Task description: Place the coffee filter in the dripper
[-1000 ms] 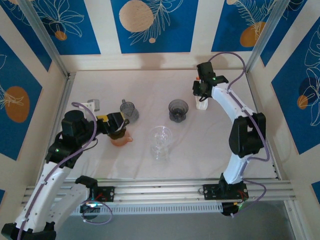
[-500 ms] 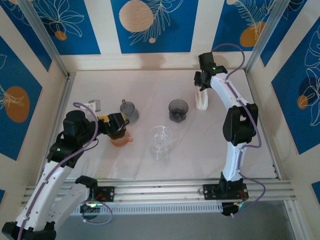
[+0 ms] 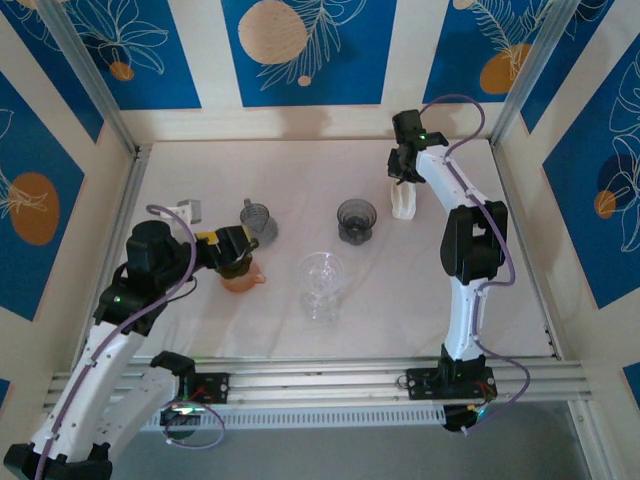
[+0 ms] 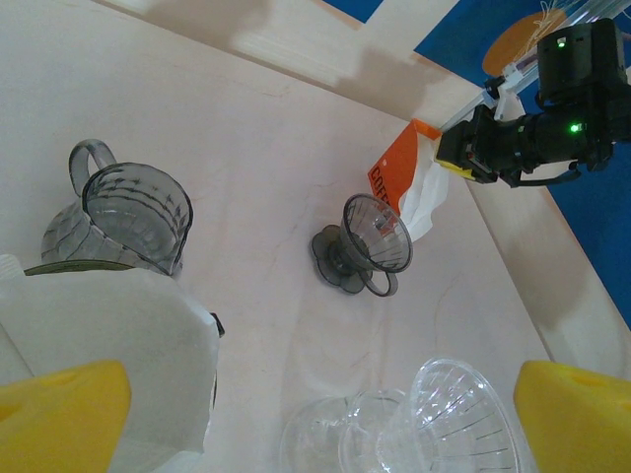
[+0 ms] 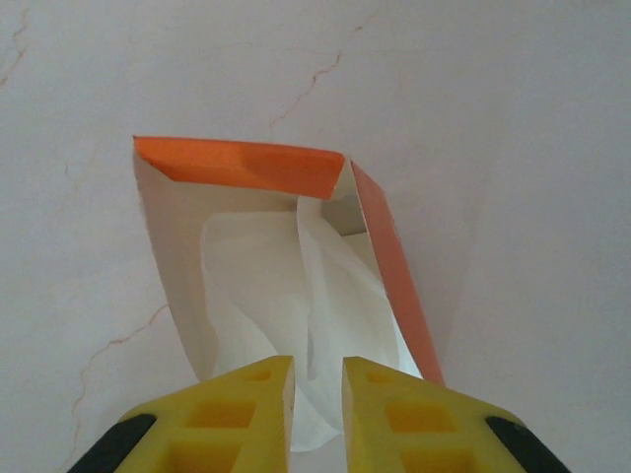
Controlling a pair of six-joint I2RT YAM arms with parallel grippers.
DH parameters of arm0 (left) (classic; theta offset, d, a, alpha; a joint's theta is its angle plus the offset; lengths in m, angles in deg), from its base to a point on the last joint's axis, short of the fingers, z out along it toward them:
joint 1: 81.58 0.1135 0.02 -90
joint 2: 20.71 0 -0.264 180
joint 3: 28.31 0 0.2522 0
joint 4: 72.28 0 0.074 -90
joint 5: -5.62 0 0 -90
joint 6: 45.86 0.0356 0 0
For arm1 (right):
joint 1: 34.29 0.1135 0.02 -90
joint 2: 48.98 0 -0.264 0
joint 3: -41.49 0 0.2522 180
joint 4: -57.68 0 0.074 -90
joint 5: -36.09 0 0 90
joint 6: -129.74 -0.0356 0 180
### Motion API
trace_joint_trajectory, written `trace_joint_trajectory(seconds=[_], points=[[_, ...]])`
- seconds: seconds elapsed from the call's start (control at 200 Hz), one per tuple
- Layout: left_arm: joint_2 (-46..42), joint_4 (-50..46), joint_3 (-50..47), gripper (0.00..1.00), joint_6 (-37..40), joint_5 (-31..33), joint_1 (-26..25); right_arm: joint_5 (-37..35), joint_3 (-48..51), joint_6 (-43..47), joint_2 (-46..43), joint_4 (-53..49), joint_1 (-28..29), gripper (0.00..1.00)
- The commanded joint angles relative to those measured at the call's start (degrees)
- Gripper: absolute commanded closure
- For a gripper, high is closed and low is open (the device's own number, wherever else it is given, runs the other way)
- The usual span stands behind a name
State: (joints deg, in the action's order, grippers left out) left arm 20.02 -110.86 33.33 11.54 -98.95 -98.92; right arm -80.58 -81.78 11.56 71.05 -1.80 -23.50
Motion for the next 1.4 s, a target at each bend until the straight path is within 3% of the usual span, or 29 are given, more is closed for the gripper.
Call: trace_joint_trajectory(seconds=[0.0, 0.93, 1.161, 1.396], points=[[0.0, 1.2, -0.4, 0.00, 0.6, -0.2, 0.9, -0.9, -2.0, -1.4, 0.7, -0.8, -0.3, 0.80], [0.8, 1.3, -0.3, 0.00, 0.7, 0.1, 0.9, -0.3, -0.4, -2.0, 2.9, -0.1, -0.5, 0.86], [0.7, 1.3, -0.3, 0.00, 0.6, 0.0, 0.9, -0.5, 0.1, -1.4, 1.5, 0.9, -0.4, 1.00], [0.6, 1.1, -0.2, 0.00, 0.7, 0.0, 0.9, -0.6, 2.9, 0.0, -3.2, 3.4, -0.1, 1.00]])
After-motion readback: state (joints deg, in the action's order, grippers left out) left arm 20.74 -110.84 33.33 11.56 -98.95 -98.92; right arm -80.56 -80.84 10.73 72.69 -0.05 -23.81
